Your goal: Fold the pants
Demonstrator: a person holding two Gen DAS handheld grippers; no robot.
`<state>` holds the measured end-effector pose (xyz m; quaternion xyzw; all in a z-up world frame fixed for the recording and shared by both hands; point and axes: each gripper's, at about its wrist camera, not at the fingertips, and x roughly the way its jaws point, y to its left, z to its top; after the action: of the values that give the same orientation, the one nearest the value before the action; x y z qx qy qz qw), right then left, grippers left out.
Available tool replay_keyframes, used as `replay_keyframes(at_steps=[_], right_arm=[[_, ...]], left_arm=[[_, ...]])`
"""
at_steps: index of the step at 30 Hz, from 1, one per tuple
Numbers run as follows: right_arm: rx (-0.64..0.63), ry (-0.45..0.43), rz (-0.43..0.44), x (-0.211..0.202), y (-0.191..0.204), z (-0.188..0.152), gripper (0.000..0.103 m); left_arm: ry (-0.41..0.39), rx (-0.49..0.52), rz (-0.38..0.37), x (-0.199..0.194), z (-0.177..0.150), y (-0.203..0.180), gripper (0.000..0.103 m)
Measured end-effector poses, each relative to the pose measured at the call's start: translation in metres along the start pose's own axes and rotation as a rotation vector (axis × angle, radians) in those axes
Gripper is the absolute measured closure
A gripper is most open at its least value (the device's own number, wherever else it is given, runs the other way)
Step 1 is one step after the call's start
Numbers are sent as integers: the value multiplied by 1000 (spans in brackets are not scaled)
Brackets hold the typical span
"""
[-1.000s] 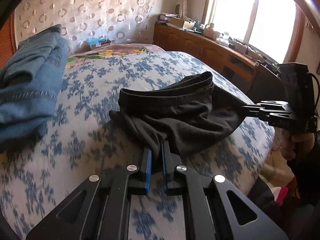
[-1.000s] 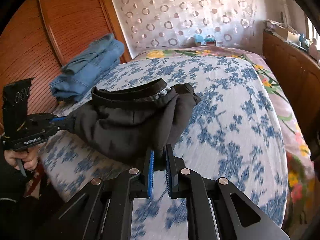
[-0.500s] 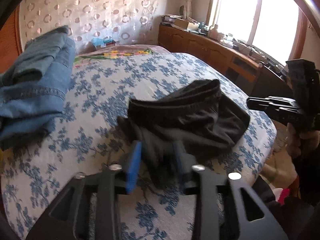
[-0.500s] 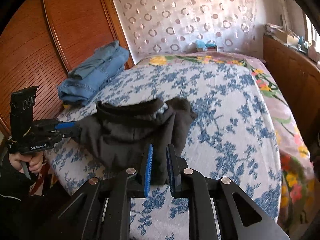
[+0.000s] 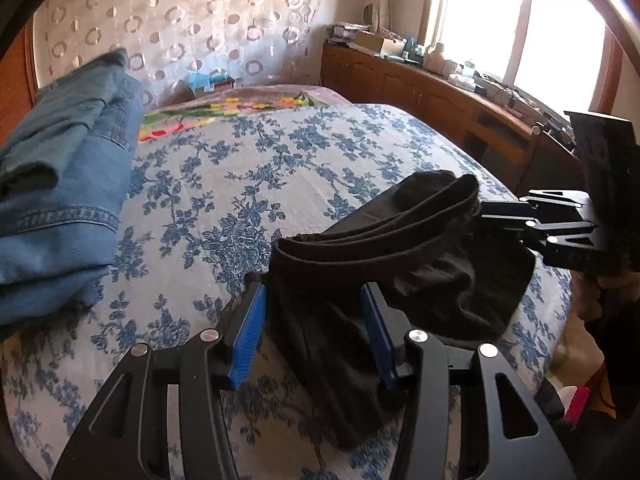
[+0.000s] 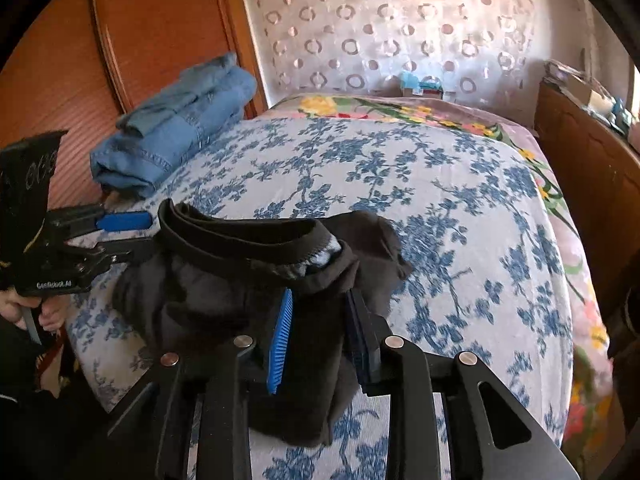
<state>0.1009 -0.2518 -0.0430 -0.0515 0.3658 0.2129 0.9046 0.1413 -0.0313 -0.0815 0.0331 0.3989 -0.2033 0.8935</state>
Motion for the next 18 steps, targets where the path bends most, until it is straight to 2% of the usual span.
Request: replay_keyframes(at_steps=[5,8,12,15,18], right_arm=[[-49,11,-28,13,3,14,75],[-47,-16,-31,17,1,22,90],[-15,-73,-39,17,-5,25,91],[-1,-110,-27,16,-4,27,92],[-8,-128,-23,16,-4,27,91]], left_arm=[[30,4,12,16,5,5,53],[37,1,6,21,9,8,53],[34,-6,-17,25,15,10,54],[40,6,-24,29,18,9,63],[37,13,-22,30,18,9,79]])
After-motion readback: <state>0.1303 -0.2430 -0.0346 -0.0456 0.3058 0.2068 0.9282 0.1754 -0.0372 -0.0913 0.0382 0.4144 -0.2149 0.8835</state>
